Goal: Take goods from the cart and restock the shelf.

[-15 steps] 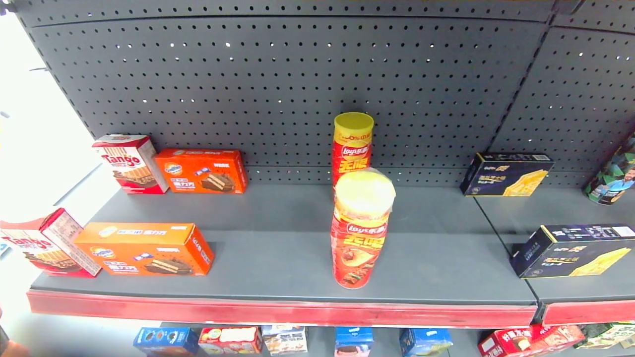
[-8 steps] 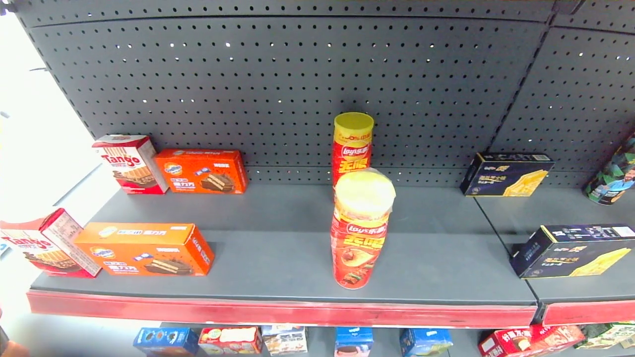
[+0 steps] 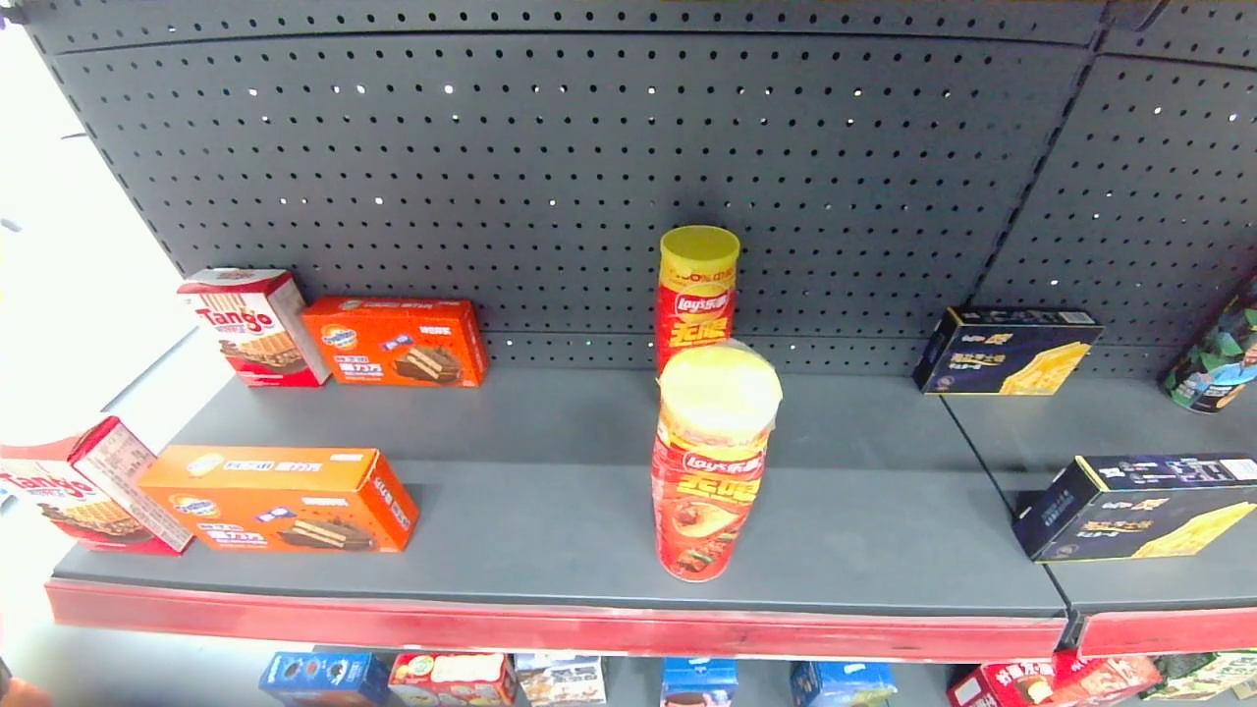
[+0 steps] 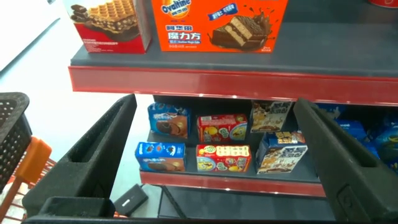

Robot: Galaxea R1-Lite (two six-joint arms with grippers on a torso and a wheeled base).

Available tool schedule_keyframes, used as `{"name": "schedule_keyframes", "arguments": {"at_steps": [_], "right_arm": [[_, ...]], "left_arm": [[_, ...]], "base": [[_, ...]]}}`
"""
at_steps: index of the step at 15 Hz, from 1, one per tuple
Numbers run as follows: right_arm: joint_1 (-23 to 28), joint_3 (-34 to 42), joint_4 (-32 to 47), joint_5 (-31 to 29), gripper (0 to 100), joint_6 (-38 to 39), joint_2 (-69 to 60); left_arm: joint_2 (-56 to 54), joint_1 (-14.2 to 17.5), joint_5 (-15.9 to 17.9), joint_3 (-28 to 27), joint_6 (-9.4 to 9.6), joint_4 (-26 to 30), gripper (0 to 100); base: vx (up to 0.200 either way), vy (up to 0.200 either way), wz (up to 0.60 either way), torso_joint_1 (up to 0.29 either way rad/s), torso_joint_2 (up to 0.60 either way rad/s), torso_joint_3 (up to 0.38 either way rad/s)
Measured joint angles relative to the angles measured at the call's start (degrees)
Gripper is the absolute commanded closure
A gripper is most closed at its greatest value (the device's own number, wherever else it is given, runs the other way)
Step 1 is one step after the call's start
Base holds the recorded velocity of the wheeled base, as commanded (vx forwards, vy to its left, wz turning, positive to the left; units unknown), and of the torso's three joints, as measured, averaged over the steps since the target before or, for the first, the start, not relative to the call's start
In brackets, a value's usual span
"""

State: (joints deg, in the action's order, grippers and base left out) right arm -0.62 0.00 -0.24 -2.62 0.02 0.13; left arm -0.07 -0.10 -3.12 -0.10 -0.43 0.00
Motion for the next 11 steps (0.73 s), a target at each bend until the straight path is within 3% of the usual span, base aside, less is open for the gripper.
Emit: {"name": "schedule_keyframes", "arguments": {"at_steps": [11], "right_arm": [[0.0,0.0,0.0,0.0,0,-0.1,0.0]], "left_arm": [[0.0,0.0,0.0,0.0,0.00,0.0,0]], "base": [[0.000,0.000,0.00,0.000,0.00,0.000]]}}
